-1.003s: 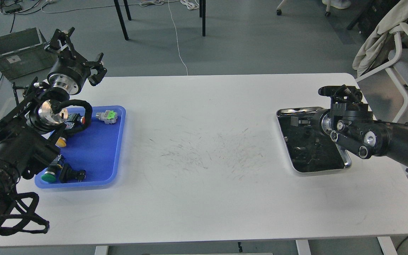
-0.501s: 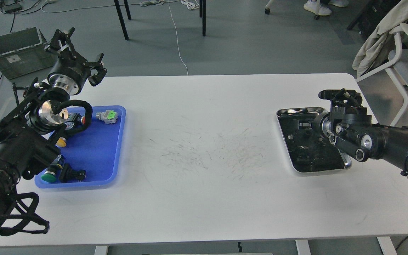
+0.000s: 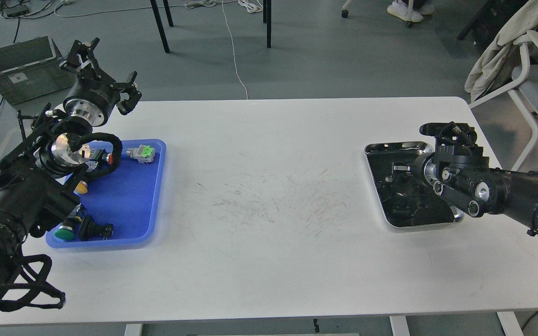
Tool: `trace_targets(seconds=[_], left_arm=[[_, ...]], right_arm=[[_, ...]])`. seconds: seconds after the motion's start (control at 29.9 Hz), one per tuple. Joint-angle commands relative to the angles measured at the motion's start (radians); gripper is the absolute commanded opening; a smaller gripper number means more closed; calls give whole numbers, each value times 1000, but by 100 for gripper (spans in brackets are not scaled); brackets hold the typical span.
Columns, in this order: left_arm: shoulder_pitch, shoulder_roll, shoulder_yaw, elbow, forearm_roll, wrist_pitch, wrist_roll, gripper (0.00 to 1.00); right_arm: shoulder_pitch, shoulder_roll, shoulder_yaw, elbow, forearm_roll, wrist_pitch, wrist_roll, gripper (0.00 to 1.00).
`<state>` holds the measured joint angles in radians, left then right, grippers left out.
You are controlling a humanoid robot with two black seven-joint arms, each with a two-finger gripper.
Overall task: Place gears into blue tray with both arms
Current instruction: 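Reach the right gripper into the metal tray and grasp a small black part, then carry the black part with the right gripper to mid-table and release it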
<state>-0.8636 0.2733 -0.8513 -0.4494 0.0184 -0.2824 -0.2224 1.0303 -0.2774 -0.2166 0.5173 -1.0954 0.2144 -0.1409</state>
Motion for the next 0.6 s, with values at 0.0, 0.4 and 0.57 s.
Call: trace_targets(seconds=[0.0,0.4,0.57], left_arm=[[0,0,0,0,0,0,0,99],[-3,1,0,0,0,0,0,99],[-3,1,0,0,0,0,0,99]], right_arm=[[0,0,0,0,0,2,0,17],[170,-16,32,76,18,-1,3,2],[264,-46,184,193,77,-3,6,2]])
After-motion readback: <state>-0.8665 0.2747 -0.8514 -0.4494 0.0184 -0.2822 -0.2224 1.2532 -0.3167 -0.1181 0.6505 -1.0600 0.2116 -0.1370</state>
